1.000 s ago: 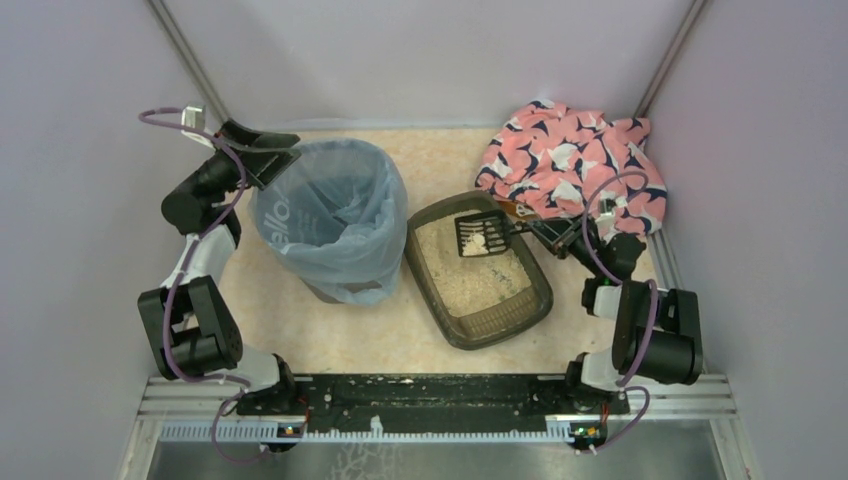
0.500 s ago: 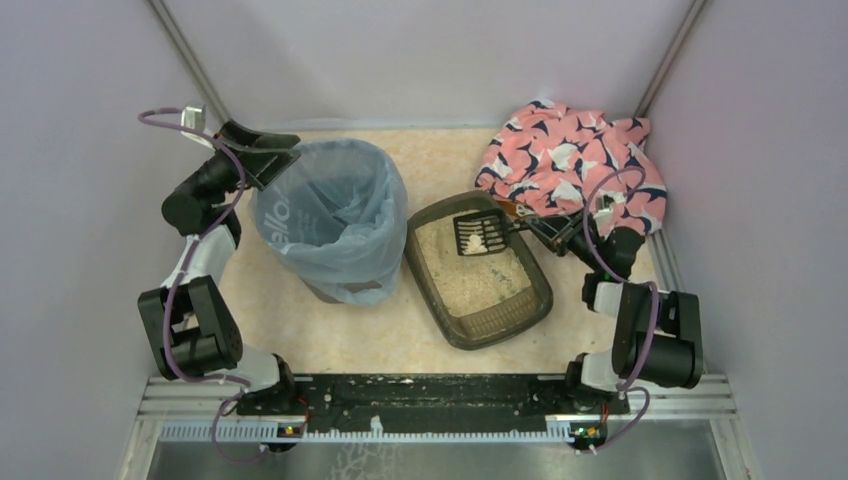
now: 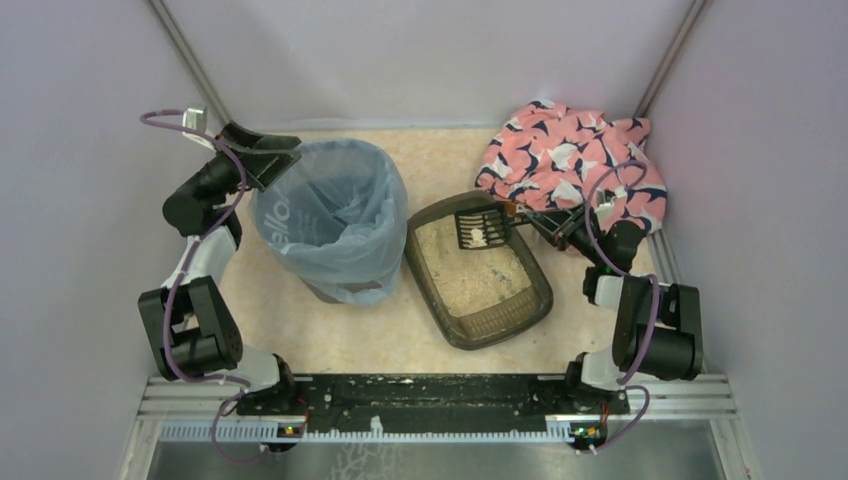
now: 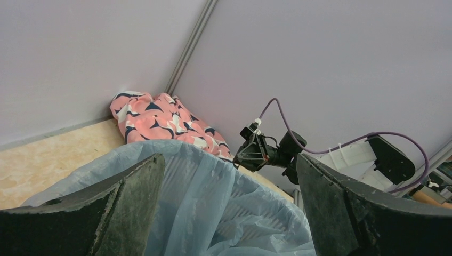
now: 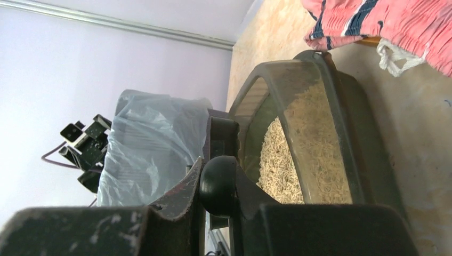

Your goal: Clean the litter box

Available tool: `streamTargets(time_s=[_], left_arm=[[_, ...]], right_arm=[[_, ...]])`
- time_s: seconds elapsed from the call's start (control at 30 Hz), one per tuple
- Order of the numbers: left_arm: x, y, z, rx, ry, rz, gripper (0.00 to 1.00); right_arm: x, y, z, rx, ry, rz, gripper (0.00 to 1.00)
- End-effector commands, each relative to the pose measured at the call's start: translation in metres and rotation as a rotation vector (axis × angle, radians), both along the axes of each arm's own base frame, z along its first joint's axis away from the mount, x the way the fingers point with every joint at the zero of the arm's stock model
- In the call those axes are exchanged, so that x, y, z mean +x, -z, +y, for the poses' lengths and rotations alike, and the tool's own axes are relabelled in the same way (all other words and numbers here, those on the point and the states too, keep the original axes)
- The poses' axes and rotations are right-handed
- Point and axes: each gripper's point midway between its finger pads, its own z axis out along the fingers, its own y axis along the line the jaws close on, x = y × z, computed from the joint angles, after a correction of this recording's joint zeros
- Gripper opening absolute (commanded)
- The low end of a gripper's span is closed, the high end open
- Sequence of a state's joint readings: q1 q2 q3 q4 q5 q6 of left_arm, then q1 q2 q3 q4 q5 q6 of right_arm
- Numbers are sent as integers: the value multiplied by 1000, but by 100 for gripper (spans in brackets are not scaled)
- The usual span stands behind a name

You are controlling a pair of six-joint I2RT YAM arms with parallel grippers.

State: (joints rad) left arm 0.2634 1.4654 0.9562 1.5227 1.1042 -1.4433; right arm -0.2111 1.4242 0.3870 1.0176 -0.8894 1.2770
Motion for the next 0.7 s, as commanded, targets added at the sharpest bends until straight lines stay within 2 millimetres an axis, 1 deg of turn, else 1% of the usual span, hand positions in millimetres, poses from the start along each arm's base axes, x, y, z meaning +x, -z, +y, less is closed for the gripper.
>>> streamTargets(time_s=[0.0, 0.03, 0.07, 0.1, 0.17, 0.2, 0.23, 0.27, 0.3, 0.33, 0.4, 0.43, 0.47, 0.53, 0.57, 0.6, 0.63, 0.67], left_arm=[[-10, -7, -5, 30, -7, -66, 99], [-9, -6, -4, 29, -7, -63, 99], [-9, -5, -5, 28, -2, -61, 99], [-10, -5, -5, 29, 2, -60, 99], [-9, -4, -5, 28, 4, -58, 99], [-9, -5, -5, 26, 3, -59, 99], [-8, -5, -5, 21, 3, -57, 99], [-9, -5, -5, 20, 7, -60, 99], [-11, -5, -6, 19, 11, -60, 99], [-11, -5, -6, 19, 13, -62, 99], [-10, -5, -6, 18, 11, -60, 99], [-9, -5, -5, 17, 10, -61, 99], [-9, -5, -5, 17, 11, -60, 99], [-11, -6, -6, 18, 15, -63, 99], [-11, -6, -6, 20, 14, -64, 99], [-11, -6, -6, 22, 12, -65, 99], [-10, -6, -6, 24, 8, -64, 99], [-9, -6, -5, 22, 4, -62, 99]], right_arm=[[-2, -9, 10, -4, -35, -70, 0], [1, -5, -4, -14, 15, -59, 0], [3, -2, -13, -16, 57, -50, 0], [2, -5, -14, -18, 65, -63, 0], [-3, -16, 8, -44, -22, -106, 0], [-2, -17, 9, -53, -21, -105, 0], [1, -18, -1, -67, 18, -102, 0], [6, -18, -16, -82, 74, -96, 0], [10, -18, -26, -84, 109, -81, 0], [10, -22, -24, -83, 98, -98, 0], [5, -30, 7, -75, -33, -129, 0], [3, -29, 12, -64, -38, -121, 0], [5, -26, 5, -61, 2, -112, 0], [8, -13, -19, -61, 115, -62, 0], [4, -12, -16, -56, 103, -69, 0], [-3, -12, 4, -52, 27, -84, 0], [-7, -11, 15, -43, -14, -79, 0], [-10, -8, 14, -29, 2, -67, 0]])
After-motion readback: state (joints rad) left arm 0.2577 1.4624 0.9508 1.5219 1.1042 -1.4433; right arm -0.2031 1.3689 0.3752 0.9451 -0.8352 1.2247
